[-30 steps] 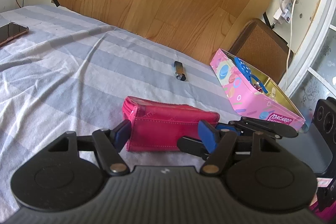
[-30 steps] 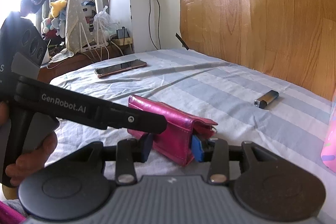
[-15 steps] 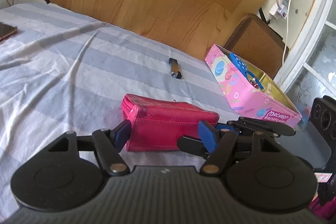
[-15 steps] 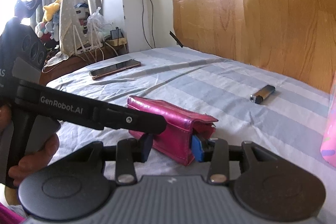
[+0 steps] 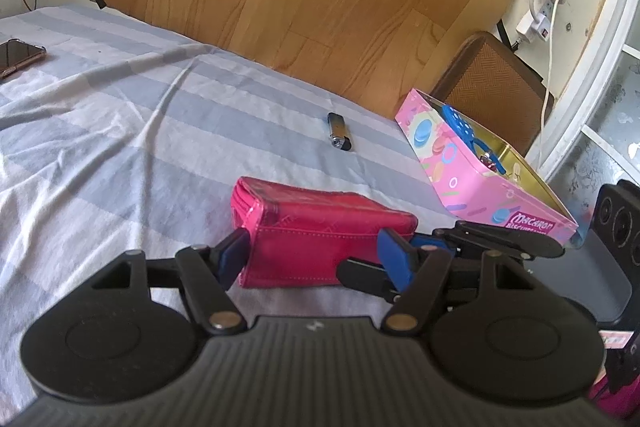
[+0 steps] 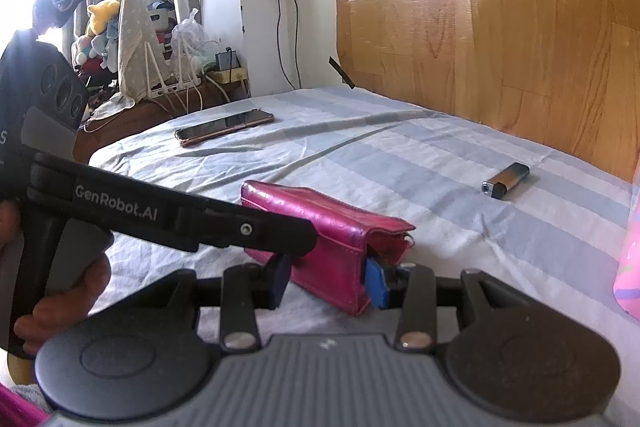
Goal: Organize rigid objects
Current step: 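Hold the pink pouch closed in the right gripper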
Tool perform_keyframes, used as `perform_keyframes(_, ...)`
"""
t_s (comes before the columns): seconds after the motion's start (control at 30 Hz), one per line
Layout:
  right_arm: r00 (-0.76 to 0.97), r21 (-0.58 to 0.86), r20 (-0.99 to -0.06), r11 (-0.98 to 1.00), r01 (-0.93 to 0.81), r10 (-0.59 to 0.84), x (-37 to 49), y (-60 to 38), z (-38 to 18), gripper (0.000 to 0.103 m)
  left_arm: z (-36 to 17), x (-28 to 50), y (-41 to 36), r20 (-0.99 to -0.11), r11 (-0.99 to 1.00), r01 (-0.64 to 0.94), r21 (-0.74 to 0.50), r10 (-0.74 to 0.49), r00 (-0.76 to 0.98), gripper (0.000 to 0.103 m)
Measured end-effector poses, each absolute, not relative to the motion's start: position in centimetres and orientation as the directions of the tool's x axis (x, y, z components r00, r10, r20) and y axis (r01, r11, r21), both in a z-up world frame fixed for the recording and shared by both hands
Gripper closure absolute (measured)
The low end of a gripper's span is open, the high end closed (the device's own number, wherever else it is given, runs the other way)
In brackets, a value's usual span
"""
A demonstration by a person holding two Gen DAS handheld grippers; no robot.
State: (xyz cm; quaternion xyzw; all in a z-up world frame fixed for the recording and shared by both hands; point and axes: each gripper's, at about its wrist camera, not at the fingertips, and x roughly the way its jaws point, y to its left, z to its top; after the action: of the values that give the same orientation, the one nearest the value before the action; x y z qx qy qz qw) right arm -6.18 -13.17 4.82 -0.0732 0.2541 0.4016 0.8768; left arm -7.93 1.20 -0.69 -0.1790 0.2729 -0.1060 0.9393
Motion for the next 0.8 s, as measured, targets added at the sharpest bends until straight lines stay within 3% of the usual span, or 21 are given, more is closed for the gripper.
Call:
perform_keyframes(0.3, 0.557, 0.011, -0.461, 0.632, -0.775, 0.691, -7.9, -12.5, 5.2, 0.065, -0.6, -9.8, 2.7, -0.449, 0.906, 0.109, -0.408, -0.303, 0.841, 0.031)
perform_keyframes(0.8, 0.563, -0.043, -0.496, 0.629, -0.776, 0.661, -9.9, -8.4, 5.3, 0.066, -1.5, -11.9, 5.6, -0.409, 0.88, 0.11, -0.463, -0.322, 0.854, 0.031)
